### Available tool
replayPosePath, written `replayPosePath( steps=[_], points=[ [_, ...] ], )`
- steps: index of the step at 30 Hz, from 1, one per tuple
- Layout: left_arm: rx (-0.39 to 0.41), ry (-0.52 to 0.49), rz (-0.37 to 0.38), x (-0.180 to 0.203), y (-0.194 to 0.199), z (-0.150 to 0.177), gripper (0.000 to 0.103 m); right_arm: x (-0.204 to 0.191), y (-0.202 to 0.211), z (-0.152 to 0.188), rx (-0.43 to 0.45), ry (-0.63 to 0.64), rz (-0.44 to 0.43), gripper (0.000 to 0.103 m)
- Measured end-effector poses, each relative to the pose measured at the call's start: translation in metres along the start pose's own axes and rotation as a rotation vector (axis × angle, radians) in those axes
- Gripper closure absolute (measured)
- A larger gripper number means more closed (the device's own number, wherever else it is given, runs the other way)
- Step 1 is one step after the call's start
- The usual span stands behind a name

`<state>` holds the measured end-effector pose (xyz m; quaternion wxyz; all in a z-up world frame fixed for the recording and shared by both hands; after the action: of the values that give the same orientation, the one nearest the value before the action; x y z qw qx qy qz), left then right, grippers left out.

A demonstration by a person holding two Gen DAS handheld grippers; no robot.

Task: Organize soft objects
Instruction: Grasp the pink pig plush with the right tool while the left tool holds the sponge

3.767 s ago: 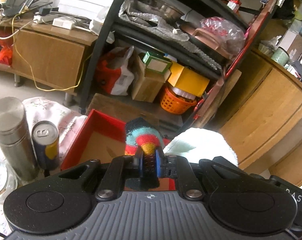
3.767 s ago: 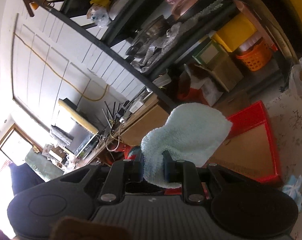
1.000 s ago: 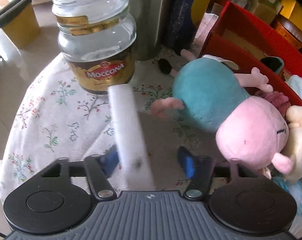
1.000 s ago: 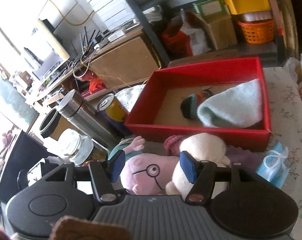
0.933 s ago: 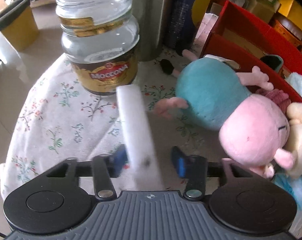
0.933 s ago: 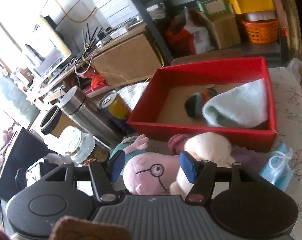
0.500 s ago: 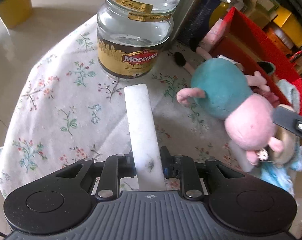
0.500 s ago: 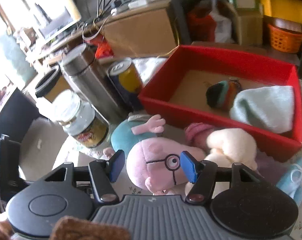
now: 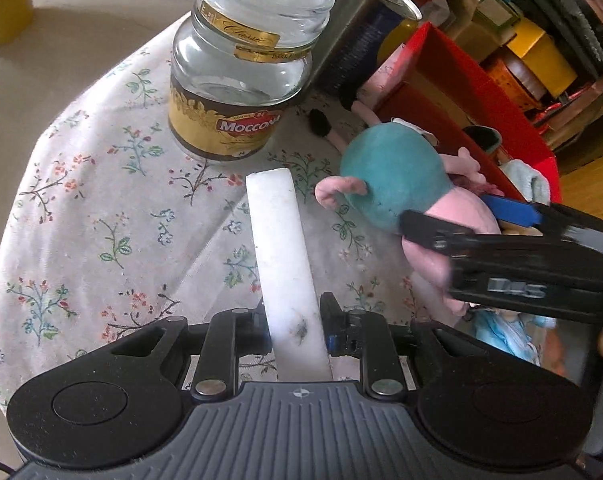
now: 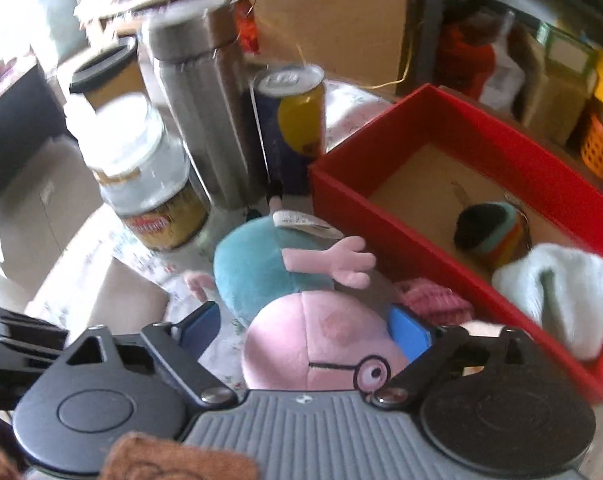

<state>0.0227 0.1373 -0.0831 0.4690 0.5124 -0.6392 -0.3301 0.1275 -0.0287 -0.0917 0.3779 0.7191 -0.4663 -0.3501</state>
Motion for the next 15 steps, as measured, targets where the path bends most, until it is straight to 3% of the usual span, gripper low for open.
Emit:
replayPosePath(
  steps=[4, 10, 13, 15],
  points=[
    [-0.002, 0.007, 0.006, -0.003, -0.003, 0.003, 0.080, -0.002, -0.025, 0.003, -0.033, 0.047, 0.079, 0.035],
    [-0.003, 0.007, 0.033, -0.005, -0.001, 0.001, 0.080, -0.001, -0.019, 0.006, -0.030, 0.025, 0.083, 0.045],
    [0.004, -0.003, 0.046, 0.001, 0.002, 0.000, 0.080, 0.005, -0.007, 0.005, -0.029, -0.050, 0.047, 0.049],
    [0.010, -0.005, 0.044, 0.004, 0.004, -0.001, 0.080, 0.009, 0.001, 0.005, -0.043, -0.135, -0.029, 0.052]
  ],
)
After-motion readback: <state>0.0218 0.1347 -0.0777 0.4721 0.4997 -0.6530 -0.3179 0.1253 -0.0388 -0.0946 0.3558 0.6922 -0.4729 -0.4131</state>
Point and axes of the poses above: each gripper's, at about its wrist camera, not at the fingertips, and y roughly against the way its jaws point, x to its right, z to its underside, the point moved 5 cm from there along -y, roughly the way its jaws point, and after that the axes turned 15 degrees about -y, right-handed, at the moved point
